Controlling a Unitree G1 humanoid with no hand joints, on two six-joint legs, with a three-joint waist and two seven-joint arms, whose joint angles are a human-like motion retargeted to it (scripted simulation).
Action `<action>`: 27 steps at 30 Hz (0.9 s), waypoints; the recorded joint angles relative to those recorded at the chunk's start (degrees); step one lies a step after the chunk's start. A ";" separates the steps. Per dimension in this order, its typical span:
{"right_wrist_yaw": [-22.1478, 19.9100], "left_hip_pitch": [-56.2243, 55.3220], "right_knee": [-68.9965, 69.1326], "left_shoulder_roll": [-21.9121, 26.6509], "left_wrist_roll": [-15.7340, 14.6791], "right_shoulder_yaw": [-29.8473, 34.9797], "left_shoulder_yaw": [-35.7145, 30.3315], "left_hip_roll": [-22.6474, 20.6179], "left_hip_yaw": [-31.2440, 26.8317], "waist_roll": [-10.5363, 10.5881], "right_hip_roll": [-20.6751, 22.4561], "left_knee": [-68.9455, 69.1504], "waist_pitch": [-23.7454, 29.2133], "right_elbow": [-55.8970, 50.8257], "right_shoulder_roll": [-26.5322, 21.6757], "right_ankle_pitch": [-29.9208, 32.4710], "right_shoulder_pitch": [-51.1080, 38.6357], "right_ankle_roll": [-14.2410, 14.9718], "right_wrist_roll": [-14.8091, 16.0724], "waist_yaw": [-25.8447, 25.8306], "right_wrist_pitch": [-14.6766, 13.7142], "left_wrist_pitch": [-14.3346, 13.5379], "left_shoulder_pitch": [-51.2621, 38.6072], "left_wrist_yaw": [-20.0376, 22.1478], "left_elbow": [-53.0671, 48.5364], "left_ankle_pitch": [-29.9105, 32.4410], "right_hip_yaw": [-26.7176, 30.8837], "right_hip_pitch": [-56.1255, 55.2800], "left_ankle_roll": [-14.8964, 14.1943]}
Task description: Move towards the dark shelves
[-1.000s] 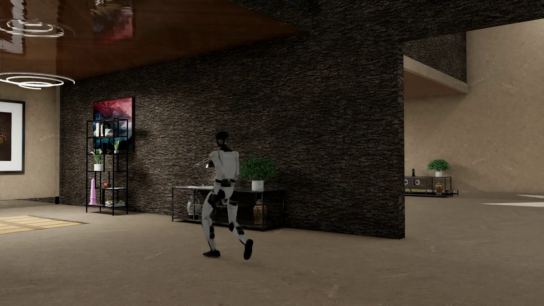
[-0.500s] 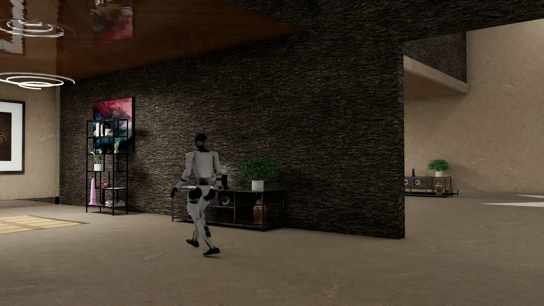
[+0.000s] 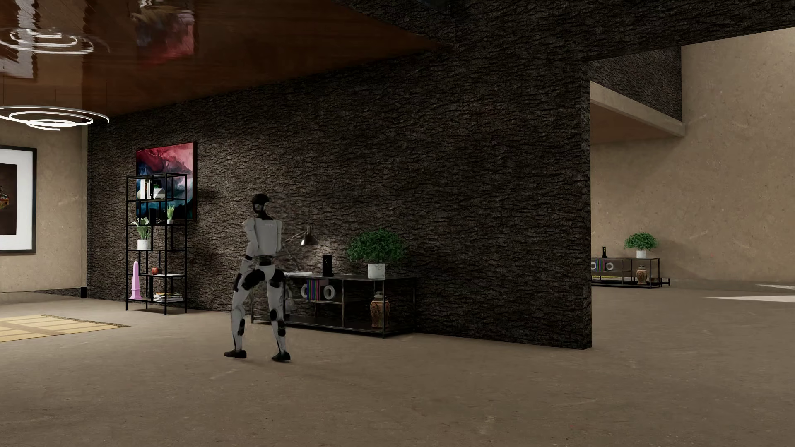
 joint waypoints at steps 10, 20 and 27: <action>-1.27 3.17 45.21 -8.63 2.69 2.92 7.47 -5.60 7.80 -7.40 -12.80 9.07 -0.64 0.03 -2.03 25.53 14.33 5.19 2.13 1.64 9.06 2.89 3.91 -1.11 6.84 -7.86 -2.76 -1.49 9.98; 11.56 33.25 8.75 -4.42 4.94 -3.08 -4.35 -16.01 -2.44 -10.72 -20.50 -5.50 -1.19 5.48 7.93 21.07 34.09 1.26 -1.40 -6.38 5.06 -14.37 -29.37 8.81 2.48 -21.86 -7.73 -34.61 4.10; 3.67 46.77 8.05 1.21 4.21 -10.37 -11.43 -11.03 1.00 -7.05 -9.94 3.30 -0.87 -2.10 11.00 24.78 30.71 -5.02 -2.42 -7.61 5.69 -7.52 -27.80 7.01 -1.91 -12.41 -5.90 -36.81 2.94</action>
